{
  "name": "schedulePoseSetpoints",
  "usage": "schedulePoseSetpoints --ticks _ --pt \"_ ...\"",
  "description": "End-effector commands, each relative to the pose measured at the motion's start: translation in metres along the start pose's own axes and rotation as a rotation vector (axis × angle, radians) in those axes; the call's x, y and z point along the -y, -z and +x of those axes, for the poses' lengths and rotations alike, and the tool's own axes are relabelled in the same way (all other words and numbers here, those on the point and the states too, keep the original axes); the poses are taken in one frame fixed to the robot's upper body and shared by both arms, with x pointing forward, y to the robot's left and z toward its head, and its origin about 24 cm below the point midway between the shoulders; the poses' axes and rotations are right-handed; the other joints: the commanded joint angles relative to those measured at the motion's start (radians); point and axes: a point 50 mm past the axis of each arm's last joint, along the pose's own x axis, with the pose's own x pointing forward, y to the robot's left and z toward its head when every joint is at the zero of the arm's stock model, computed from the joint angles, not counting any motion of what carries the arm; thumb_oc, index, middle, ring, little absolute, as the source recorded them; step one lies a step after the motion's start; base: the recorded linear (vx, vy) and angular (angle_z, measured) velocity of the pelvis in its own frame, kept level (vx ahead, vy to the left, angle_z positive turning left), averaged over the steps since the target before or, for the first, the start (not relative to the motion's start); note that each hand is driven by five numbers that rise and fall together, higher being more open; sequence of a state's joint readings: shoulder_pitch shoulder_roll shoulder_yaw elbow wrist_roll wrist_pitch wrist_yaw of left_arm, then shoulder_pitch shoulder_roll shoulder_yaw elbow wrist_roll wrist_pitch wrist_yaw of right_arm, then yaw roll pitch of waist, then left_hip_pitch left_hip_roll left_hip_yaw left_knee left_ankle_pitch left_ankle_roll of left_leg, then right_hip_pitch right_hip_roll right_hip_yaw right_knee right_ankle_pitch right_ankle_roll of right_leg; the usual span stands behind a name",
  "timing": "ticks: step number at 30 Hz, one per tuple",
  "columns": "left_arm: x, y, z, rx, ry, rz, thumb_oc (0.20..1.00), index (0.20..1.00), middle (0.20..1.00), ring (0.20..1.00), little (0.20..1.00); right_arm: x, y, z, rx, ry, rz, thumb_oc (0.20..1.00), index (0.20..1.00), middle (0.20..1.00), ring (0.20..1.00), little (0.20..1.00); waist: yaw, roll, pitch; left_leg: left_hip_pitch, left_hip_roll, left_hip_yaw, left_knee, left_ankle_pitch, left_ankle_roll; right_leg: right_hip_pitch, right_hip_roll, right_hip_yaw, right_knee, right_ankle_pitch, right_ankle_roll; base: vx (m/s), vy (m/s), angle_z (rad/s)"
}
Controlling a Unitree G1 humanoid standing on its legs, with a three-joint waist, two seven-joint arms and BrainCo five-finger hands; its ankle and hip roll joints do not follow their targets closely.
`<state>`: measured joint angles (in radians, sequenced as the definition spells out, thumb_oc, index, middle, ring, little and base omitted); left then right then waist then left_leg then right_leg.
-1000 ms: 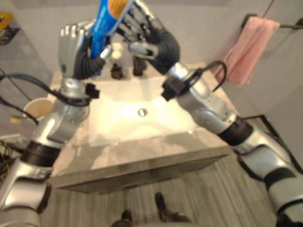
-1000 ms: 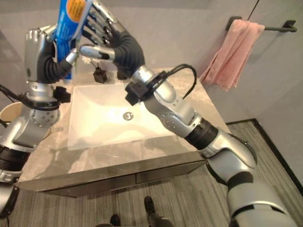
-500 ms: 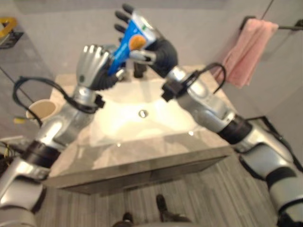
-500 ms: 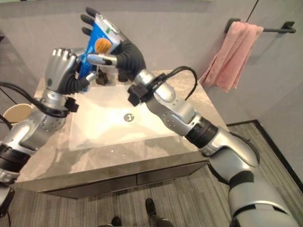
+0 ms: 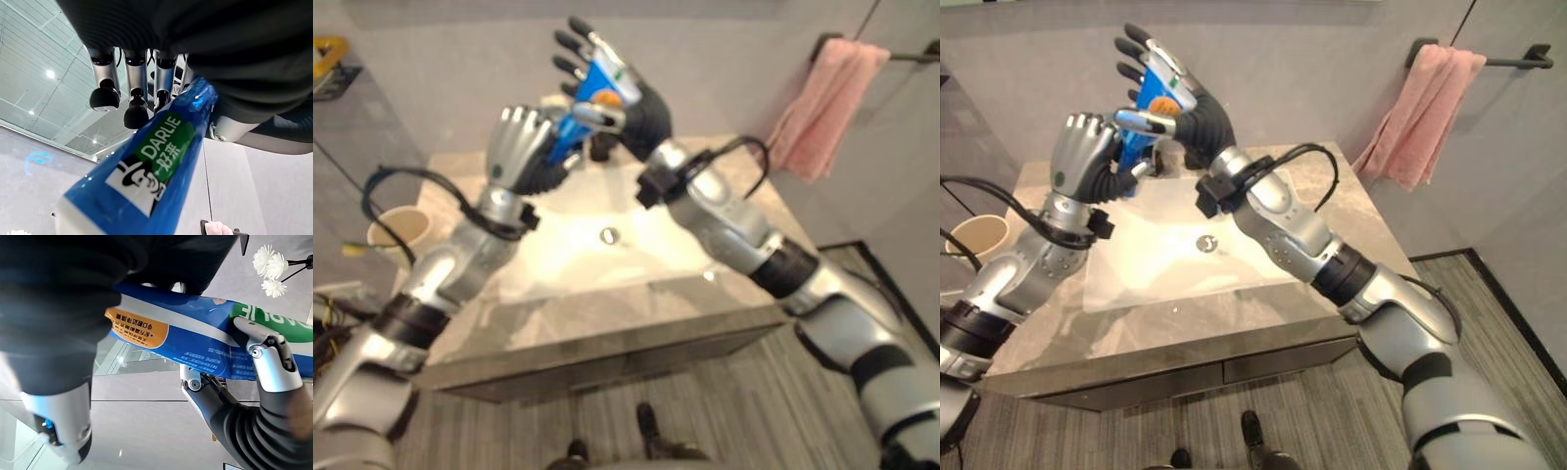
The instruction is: Put brush and paste in cup on sink, flatten towel.
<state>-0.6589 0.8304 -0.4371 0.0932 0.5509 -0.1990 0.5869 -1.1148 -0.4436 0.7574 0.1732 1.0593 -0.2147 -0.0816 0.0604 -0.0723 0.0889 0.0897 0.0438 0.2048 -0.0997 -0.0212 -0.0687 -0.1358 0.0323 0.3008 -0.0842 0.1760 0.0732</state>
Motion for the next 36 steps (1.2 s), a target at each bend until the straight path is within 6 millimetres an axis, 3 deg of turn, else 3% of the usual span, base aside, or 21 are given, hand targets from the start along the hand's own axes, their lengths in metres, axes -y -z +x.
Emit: schedulePoseSetpoints --ticks 1,24,25,26,36 --pt "-0.012 -0.012 0.030 0.068 -0.133 -0.009 0.200 0.200 0.200 0.200 0.200 0.001 -0.031 0.016 0.135 0.008 -0.034 1.000 1.000 1.000 1.000 1.000 0.037 -0.017 -0.028 0.077 -0.016 -0.037 0.012 -0.085 0.006 -0.032 -0.108 -0.038 0.028 -0.007 0.115 0.00 0.000 0.00" --pt "-0.011 -0.021 0.038 0.054 -0.192 -0.082 0.200 0.200 0.200 0.200 0.200 0.005 -0.018 0.011 0.109 0.057 -0.041 1.000 1.000 1.000 1.000 1.000 0.035 -0.020 -0.021 0.076 -0.014 -0.035 0.012 -0.086 0.009 -0.040 -0.105 -0.034 0.030 -0.010 0.114 0.00 0.000 0.00" --pt "-0.012 -0.022 0.038 0.057 -0.197 -0.089 0.200 0.200 0.200 0.200 0.200 0.004 -0.018 0.011 0.113 0.051 -0.042 0.758 0.758 0.758 0.758 0.758 0.036 -0.020 -0.022 0.077 -0.014 -0.035 0.012 -0.086 0.009 -0.039 -0.105 -0.034 0.030 -0.010 0.113 0.00 0.000 0.00" --pt "-0.013 -0.022 0.038 0.057 -0.202 -0.091 0.200 0.200 0.200 0.200 0.200 0.002 -0.019 0.011 0.120 0.043 -0.046 0.200 0.200 0.200 0.200 0.200 0.036 -0.021 -0.023 0.077 -0.014 -0.035 0.012 -0.086 0.009 -0.039 -0.105 -0.035 0.030 -0.011 0.113 0.00 0.000 0.00" --pt "-0.016 -0.023 0.038 0.054 -0.231 -0.109 0.200 0.200 0.200 0.200 0.200 0.006 -0.022 0.006 0.152 0.070 -0.057 0.200 0.200 0.200 0.200 0.200 0.032 -0.019 -0.025 0.082 -0.014 -0.035 0.012 -0.088 0.010 -0.037 -0.103 -0.034 0.031 -0.014 0.113 0.00 0.000 0.00"
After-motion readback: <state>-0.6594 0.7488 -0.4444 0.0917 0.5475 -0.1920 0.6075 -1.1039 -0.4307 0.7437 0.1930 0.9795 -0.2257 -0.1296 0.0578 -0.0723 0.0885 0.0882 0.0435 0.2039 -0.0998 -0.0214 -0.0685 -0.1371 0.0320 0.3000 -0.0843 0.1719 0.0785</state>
